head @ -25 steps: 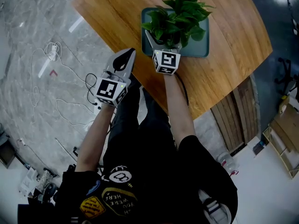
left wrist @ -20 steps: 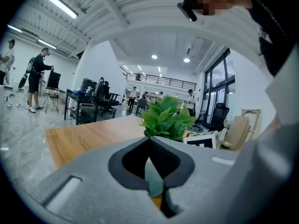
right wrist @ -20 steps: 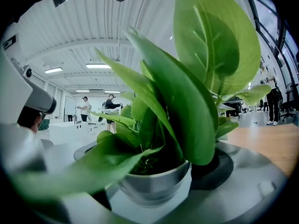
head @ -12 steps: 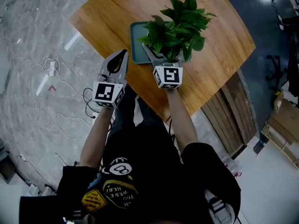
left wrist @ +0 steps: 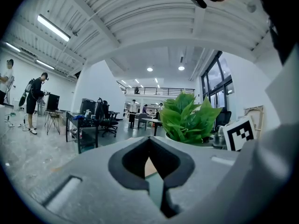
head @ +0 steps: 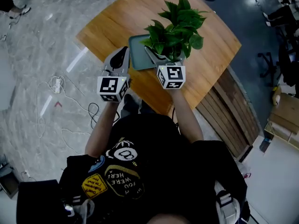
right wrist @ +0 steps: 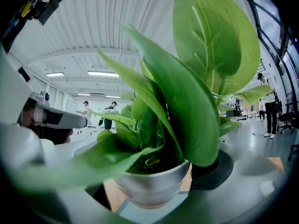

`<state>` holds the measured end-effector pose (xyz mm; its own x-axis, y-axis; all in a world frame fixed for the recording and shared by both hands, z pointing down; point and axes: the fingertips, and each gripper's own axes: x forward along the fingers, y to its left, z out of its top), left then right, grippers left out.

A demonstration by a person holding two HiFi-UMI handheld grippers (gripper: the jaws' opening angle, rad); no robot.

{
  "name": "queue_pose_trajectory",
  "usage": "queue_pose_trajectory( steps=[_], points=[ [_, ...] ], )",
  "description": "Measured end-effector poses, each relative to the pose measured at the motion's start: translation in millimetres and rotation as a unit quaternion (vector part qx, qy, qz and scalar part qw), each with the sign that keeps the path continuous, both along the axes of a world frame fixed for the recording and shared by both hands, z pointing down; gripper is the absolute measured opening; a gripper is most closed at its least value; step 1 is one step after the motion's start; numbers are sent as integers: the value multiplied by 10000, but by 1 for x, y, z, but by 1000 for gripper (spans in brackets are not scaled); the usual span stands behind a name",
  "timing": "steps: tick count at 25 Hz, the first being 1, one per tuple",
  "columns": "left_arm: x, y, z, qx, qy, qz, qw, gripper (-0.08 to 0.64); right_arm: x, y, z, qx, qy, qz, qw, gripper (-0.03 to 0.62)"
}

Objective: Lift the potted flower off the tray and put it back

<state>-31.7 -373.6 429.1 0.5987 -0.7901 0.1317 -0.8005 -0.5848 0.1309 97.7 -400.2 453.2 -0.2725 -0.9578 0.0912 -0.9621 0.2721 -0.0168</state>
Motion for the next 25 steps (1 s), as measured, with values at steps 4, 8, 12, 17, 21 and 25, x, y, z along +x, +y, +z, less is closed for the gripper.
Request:
queue_pose_trajectory(
  steps=[4, 8, 12, 17, 21, 25],
  points=[
    [-4, -9, -20, 267, 61, 36, 9996, 0, -17, -4, -19, 186, 39, -81, 9998, 543],
    [-13, 2, -26, 403, 131, 145, 9990, 1, -34, 9, -22, 255, 42, -75, 9996, 543],
    [-9, 4, -29, 377, 17, 242, 9990, 2, -35, 12, -24, 253, 31, -56, 9997, 543],
    [-1, 5, -18, 98, 33, 457, 9989, 2, -35, 12, -22, 201, 15, -58, 9998, 543],
    [4, 8, -23, 212, 177, 584, 9979, 0, -32, 8, -13, 91, 25, -106, 9999, 543],
    [7, 10, -21, 170, 61, 493, 9986, 0, -25, 5, -3, -27, 53, -187, 9998, 543]
  ],
)
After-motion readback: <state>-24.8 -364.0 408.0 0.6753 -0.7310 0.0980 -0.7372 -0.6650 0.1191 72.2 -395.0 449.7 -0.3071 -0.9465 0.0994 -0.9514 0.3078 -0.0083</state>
